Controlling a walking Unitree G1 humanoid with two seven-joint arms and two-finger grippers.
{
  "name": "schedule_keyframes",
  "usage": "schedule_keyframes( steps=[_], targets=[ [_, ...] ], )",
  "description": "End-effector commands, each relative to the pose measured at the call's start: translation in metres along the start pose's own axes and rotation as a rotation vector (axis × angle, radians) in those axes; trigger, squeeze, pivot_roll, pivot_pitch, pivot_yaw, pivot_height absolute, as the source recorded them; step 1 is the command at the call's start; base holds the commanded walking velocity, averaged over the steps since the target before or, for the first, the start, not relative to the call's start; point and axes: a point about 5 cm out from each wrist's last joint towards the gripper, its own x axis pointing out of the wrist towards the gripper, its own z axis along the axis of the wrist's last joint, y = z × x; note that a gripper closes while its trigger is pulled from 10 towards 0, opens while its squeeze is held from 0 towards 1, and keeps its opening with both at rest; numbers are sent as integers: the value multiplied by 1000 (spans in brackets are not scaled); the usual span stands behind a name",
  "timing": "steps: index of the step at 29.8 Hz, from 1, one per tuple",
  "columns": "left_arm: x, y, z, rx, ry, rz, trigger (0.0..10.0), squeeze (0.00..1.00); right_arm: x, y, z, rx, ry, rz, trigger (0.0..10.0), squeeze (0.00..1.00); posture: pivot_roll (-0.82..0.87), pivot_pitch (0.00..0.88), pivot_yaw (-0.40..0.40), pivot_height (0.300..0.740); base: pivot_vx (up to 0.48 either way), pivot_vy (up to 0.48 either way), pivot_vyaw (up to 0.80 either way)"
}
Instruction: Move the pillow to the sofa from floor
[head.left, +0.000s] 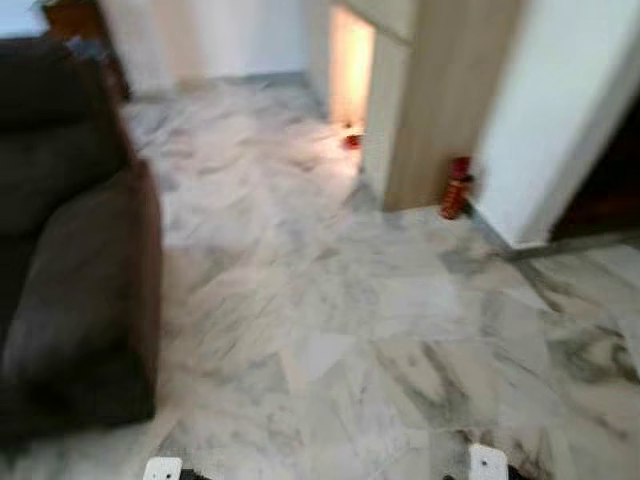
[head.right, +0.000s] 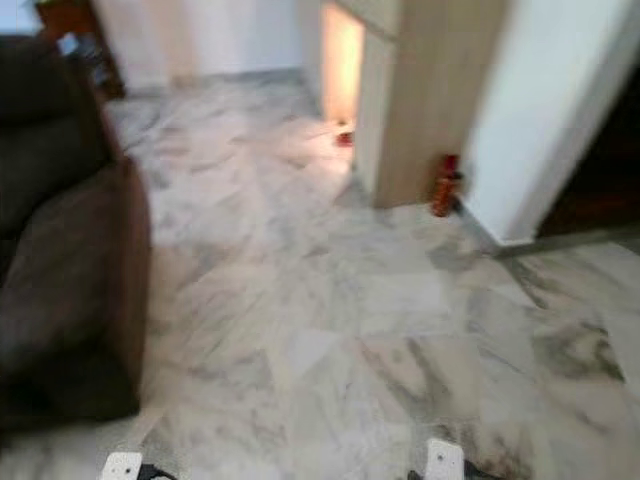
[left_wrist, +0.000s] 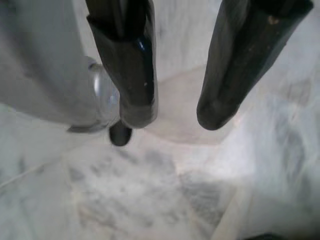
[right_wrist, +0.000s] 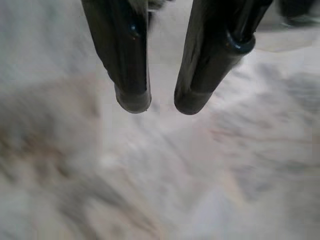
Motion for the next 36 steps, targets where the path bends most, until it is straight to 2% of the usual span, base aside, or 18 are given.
schedule_keyframes(
  steps=[1, 7, 11, 18, 36],
  targets=[
    [0, -3, 1, 1, -8, -5, 10000, 0, -3, -10, -10, -4, 30, -24, 10000, 0, 51, 50, -18, 740, 0, 0, 800],
    [0, -2, 1, -1, -8, -2, 10000, 0, -3, -11, -11, -2, 35, -27, 10000, 0, 52, 49, -21, 740, 0, 0, 733],
    [0, -2, 1, 2, -8, -3, 10000, 0, -4, -12, -12, 50, 38, -36, 10000, 0, 51, 47, -21, 740, 0, 0, 0],
    [1, -2, 2, -22, -2, 2, 10000, 0, -3, -11, -12, 50, 37, -26, 10000, 0, 61, 64, -15, 740, 0, 0, 0],
    [-1, 0, -5, -18, 16, -2, 10000, 0, -4, -9, -14, 60, 42, -23, 10000, 0, 64, 80, -11, 740, 0, 446, 0]
  ],
)
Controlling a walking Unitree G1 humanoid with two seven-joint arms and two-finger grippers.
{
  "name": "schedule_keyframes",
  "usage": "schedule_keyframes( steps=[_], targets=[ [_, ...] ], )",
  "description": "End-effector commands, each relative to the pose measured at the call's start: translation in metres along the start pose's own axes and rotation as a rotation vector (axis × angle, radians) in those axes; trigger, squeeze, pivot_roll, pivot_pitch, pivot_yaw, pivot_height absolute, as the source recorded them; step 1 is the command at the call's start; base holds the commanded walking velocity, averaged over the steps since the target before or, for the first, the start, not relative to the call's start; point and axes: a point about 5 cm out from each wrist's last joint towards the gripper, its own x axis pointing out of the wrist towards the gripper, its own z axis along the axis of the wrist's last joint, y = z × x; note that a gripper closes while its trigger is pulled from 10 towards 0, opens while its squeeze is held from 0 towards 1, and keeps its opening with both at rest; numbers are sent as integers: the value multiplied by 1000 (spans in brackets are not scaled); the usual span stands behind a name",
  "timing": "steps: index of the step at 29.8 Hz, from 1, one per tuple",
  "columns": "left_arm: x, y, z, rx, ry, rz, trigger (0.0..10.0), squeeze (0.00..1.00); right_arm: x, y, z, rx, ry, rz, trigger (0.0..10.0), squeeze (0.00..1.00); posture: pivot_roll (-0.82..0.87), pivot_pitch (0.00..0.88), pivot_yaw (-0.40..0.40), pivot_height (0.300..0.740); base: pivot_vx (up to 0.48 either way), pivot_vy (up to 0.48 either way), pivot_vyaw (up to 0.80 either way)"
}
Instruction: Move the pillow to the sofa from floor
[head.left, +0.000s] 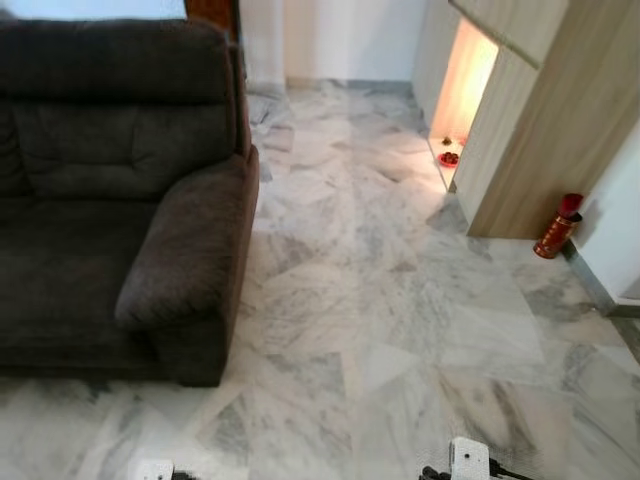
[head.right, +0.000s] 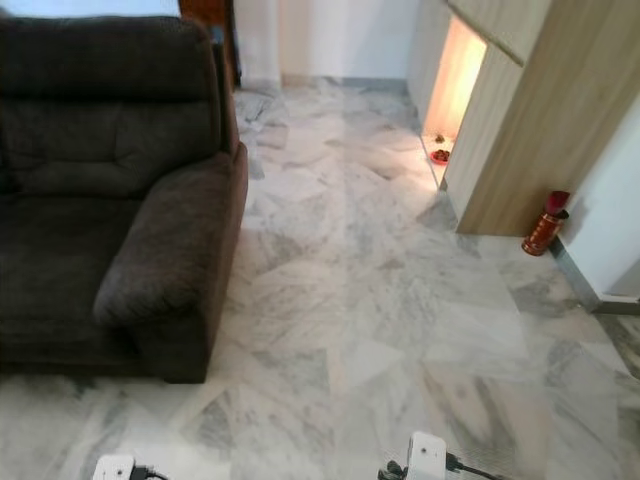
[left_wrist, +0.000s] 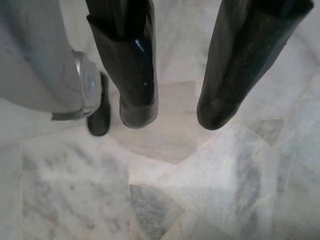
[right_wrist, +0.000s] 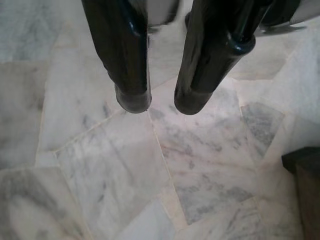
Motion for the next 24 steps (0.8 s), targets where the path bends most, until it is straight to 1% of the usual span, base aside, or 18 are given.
schedule_keyframes(
  steps=[1, 8, 10, 12, 17, 19, 24],
  targets=[
    [-2, 3, -8, -7, 26, 4, 10000, 0, -1, -4, -5, 17, 17, -15, 10000, 0, 61, 79, -10, 740, 0, 458, 0],
    [-2, 3, -6, -8, 23, 3, 10000, 0, -1, -3, -4, 6, 14, -11, 10000, 0, 61, 78, -9, 740, 0, 460, 0],
    [-1, 1, -3, -8, 20, 1, 10000, 0, -1, -3, -3, -21, 10, -6, 10000, 0, 62, 75, -9, 740, 0, 461, 0],
    [0, 0, -2, -8, 19, -1, 10000, 0, -1, -3, -2, -39, 2, -6, 10000, 0, 62, 73, -8, 740, 0, 458, 688],
    [0, -1, -2, -8, 20, -3, 10000, 0, -1, -3, -2, -31, 4, -6, 10000, 0, 62, 70, -8, 740, 0, 461, 800],
    [0, -1, -3, -9, 19, -3, 10000, 0, -1, -3, -3, -6, 6, -6, 10000, 0, 62, 68, -9, 740, 0, 461, 0],
    [0, 0, -3, -10, 21, -2, 10000, 0, -1, -2, -2, -17, 8, 0, 10000, 0, 63, 65, -9, 740, 0, 459, 0]
  ],
)
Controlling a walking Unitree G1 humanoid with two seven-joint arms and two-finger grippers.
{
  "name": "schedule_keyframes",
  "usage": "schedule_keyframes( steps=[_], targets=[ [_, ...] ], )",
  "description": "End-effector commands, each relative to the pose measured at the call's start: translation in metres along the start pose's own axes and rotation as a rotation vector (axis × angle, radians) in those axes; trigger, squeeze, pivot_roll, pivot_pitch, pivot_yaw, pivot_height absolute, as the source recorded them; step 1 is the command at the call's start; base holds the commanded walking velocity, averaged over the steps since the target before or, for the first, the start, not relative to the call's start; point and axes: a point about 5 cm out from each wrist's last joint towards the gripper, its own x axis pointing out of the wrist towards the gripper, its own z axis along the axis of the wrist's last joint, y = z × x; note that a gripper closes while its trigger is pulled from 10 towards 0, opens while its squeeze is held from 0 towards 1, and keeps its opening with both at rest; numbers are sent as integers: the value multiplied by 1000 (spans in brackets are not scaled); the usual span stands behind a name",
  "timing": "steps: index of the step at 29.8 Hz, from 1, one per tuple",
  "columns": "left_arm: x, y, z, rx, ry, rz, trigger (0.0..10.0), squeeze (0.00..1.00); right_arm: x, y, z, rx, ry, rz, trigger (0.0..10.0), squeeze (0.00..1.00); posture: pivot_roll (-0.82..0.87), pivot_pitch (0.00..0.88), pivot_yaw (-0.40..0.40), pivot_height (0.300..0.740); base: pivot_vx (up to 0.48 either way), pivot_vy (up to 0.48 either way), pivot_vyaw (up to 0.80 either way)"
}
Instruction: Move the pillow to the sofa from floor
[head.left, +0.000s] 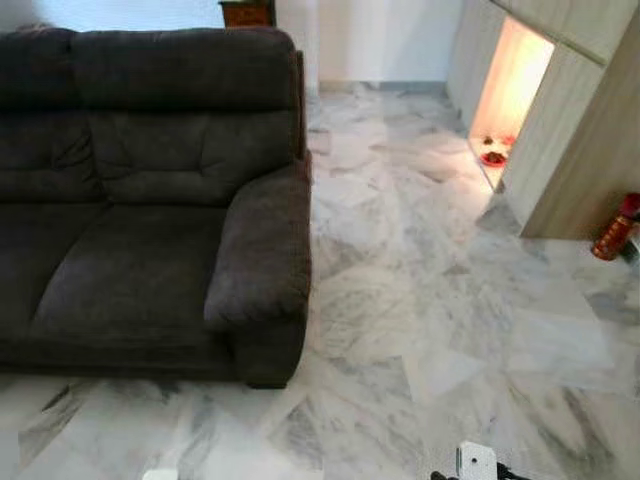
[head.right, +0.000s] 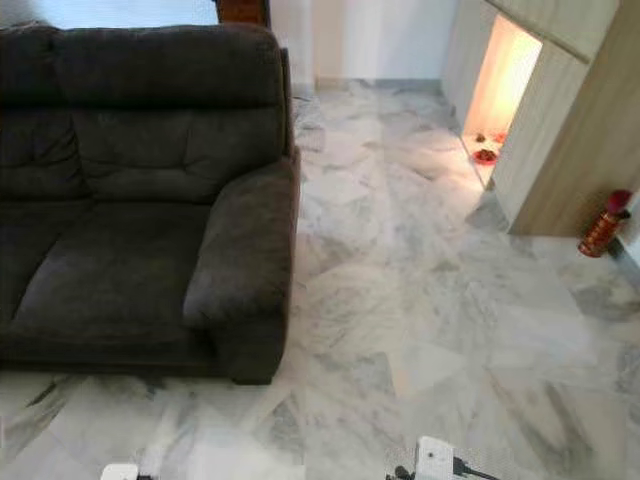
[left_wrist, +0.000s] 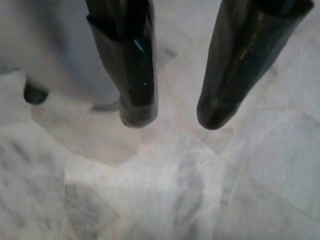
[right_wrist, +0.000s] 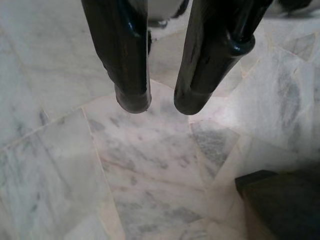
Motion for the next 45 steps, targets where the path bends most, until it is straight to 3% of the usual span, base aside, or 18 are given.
schedule_keyframes(
  steps=[1, 28, 45],
  targets=[
    [-2, 6, -7, -3, 26, 15, 10000, 0, 0, 4, -4, 2, 14, 10, 10000, 0, 63, 65, -9, 740, 0, 461, 0],
    [-3, 5, -11, -2, 32, 8, 10000, 0, -1, 10, -10, -105, 36, 45, 10000, 0, 77, 52, -8, 740, 0, 461, 0],
    [-2, 2, -9, -12, 27, 7, 10000, 0, 0, 12, -9, -122, 36, 53, 10000, 0, 81, 70, -14, 740, 0, 460, 0]
  ],
)
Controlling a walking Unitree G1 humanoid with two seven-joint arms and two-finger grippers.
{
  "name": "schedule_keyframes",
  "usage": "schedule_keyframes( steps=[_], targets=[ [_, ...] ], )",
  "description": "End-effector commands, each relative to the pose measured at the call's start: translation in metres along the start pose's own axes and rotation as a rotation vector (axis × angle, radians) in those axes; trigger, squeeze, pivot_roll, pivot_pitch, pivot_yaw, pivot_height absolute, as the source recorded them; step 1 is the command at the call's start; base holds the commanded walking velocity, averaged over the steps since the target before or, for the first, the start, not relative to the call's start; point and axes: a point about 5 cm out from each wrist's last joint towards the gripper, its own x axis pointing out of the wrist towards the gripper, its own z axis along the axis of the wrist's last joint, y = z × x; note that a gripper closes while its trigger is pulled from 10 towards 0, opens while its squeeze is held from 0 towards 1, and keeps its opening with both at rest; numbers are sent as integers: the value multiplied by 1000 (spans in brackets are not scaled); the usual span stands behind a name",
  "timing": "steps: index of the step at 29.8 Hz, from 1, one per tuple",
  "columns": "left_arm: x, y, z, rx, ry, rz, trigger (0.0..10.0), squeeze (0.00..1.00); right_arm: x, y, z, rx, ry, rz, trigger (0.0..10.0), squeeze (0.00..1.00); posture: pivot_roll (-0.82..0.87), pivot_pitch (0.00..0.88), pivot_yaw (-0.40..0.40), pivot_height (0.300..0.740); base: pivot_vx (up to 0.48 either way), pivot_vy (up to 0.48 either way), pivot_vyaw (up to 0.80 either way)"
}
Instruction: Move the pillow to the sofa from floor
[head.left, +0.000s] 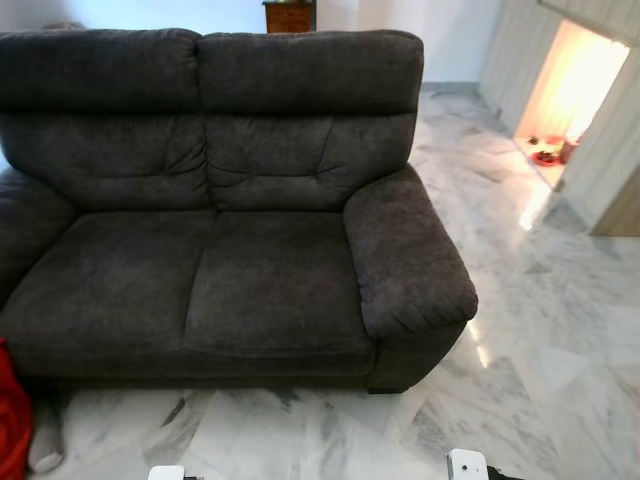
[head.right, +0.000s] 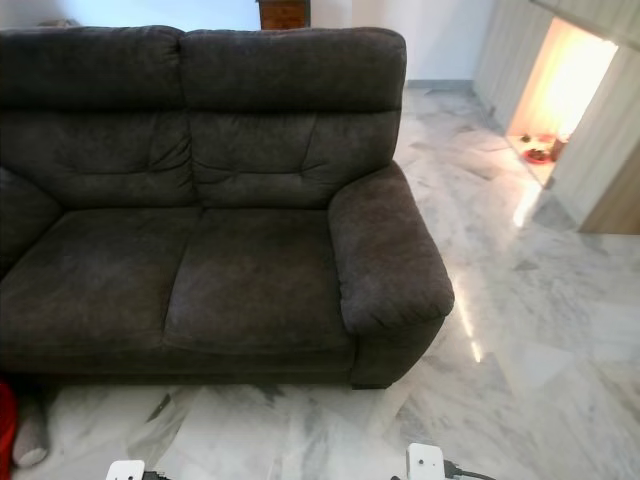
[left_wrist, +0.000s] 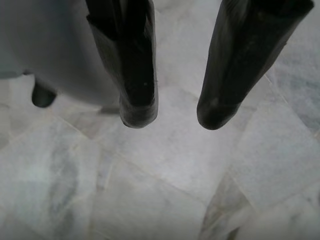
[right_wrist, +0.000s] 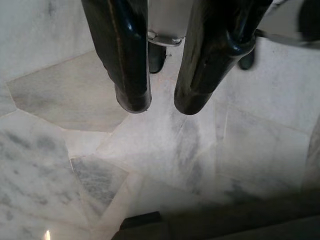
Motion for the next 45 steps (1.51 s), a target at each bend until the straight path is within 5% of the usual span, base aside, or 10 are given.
schedule_keyframes(
  steps=[1, 45],
  targets=[
    [-2, 8, -7, -3, 27, 20, 10000, 0, 2, 10, 3, -1, -9, 24, 10000, 0, 81, 70, -14, 740, 0, 458, 0],
    [-2, 8, -4, -2, 11, 23, 10000, 0, 3, 21, 8, -40, -22, 71, 10000, 0, 85, 83, -10, 740, 0, 410, 55]
  ],
)
